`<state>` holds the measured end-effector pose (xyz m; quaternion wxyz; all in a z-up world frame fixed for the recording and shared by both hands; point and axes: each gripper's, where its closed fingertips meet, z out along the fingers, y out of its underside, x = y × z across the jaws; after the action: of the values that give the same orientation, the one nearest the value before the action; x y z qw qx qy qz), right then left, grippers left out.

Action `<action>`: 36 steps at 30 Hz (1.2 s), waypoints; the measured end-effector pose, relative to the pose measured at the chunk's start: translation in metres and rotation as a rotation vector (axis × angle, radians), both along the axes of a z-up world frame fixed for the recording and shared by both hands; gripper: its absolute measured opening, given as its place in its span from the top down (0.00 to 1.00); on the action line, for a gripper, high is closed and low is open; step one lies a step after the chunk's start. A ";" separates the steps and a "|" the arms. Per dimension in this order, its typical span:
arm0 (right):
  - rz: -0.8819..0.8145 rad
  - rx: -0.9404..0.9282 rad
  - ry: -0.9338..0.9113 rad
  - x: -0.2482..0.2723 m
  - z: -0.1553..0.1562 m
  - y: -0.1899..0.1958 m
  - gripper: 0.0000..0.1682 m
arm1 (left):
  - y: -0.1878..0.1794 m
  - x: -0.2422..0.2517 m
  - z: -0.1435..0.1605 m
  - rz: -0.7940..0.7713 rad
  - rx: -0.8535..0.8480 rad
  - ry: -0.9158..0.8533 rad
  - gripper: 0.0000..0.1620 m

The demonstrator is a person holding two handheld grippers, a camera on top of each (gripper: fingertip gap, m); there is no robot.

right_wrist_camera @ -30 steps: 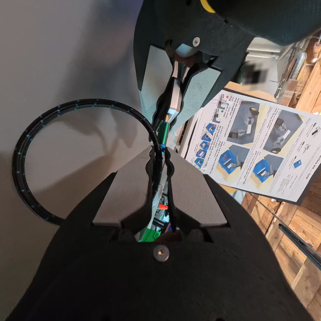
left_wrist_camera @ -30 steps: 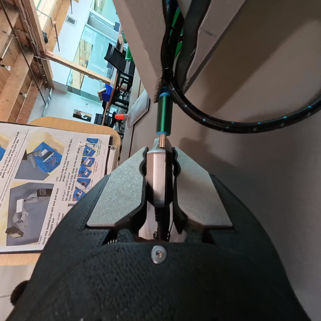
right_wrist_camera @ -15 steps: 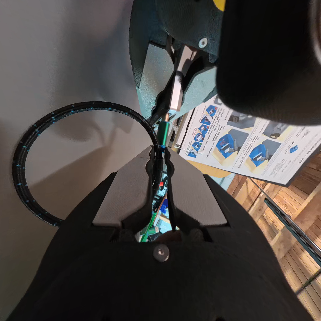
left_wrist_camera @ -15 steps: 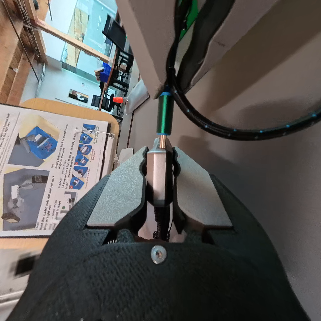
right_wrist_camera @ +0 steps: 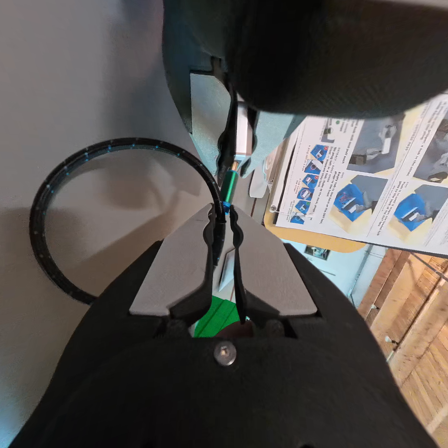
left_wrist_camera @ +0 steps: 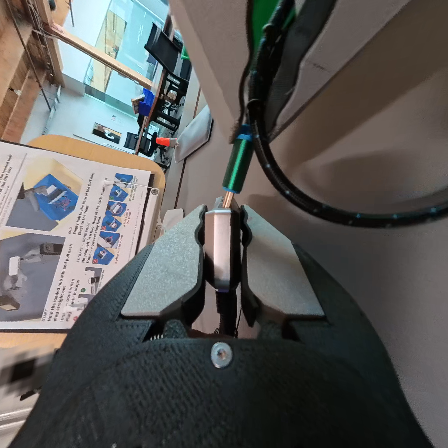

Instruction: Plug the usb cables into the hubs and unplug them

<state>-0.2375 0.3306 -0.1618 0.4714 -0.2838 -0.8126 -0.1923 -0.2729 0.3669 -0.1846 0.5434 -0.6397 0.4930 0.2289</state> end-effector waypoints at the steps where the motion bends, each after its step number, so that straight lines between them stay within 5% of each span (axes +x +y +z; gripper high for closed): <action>1: 0.003 -0.001 0.004 0.001 0.001 0.001 0.96 | 0.000 0.001 0.000 -0.006 0.003 0.002 0.85; 16: 0.200 0.037 0.044 -0.002 -0.002 0.002 0.96 | -0.009 0.012 0.002 -0.107 0.026 0.010 0.85; 31: 0.340 -0.142 0.143 0.015 -0.005 -0.010 0.96 | -0.031 0.040 0.001 -0.250 0.005 0.010 0.85; 36: 0.215 0.117 -0.001 0.017 -0.011 -0.005 0.97 | -0.021 0.036 -0.015 -0.194 -0.009 0.111 0.85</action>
<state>-0.2207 0.3253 -0.1727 0.5044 -0.1672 -0.8260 -0.1879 -0.2366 0.3460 -0.1997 0.5320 -0.5778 0.5831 0.2078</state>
